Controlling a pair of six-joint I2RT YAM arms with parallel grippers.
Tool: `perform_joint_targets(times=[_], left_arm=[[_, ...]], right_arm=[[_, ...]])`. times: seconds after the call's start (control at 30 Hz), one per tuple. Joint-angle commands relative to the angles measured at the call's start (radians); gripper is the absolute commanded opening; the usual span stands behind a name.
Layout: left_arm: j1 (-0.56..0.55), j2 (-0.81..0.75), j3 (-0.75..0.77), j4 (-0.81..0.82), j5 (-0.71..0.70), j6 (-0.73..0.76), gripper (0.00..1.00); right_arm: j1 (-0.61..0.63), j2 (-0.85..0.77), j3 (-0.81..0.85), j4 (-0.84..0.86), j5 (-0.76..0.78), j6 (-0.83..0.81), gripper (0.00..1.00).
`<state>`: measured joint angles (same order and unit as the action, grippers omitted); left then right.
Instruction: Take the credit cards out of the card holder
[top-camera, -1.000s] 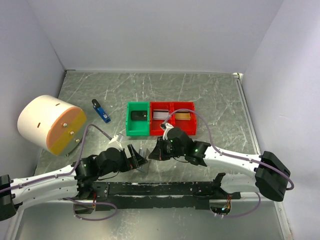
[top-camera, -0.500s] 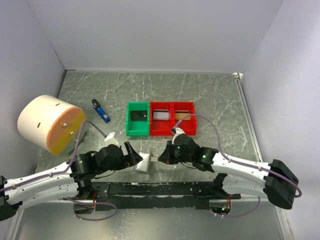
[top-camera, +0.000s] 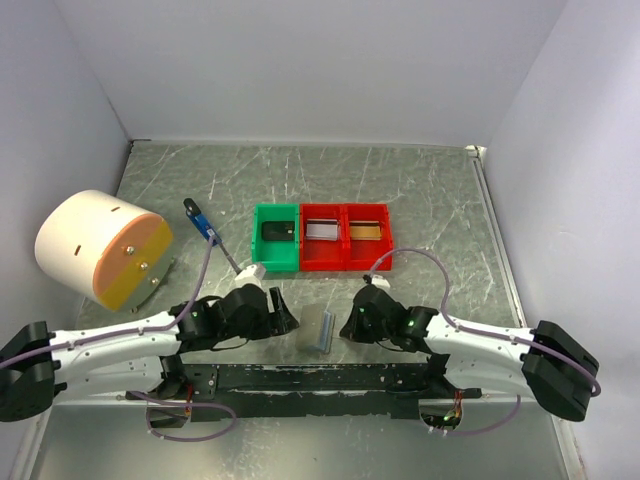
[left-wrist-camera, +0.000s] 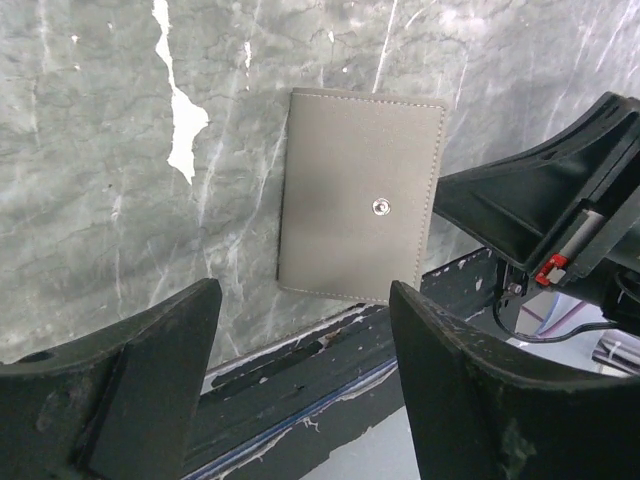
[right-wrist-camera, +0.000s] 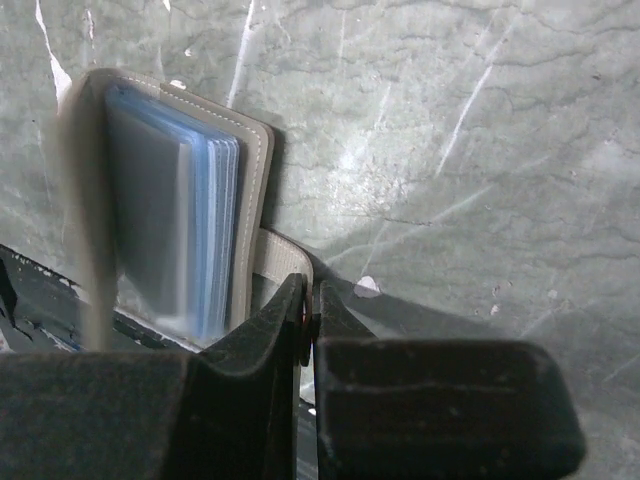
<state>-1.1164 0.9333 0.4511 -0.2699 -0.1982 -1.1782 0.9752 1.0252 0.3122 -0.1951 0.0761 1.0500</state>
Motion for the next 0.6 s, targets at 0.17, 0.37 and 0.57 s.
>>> perform_joint_targets(times=[0.17,0.37,0.57], left_arm=[[-0.006,0.007,0.081,0.020,-0.007,0.007,0.81],[-0.007,-0.113,0.067,-0.085,-0.081,-0.031,0.83],[-0.007,-0.183,0.058,-0.137,-0.102,-0.053,0.83]], right_arm=[[-0.003,-0.055,0.070,-0.022,0.011,-0.089,0.03],[-0.001,-0.064,0.181,0.089,-0.190,-0.165,0.04],[0.004,0.099,0.272,0.131,-0.294,-0.213,0.04]])
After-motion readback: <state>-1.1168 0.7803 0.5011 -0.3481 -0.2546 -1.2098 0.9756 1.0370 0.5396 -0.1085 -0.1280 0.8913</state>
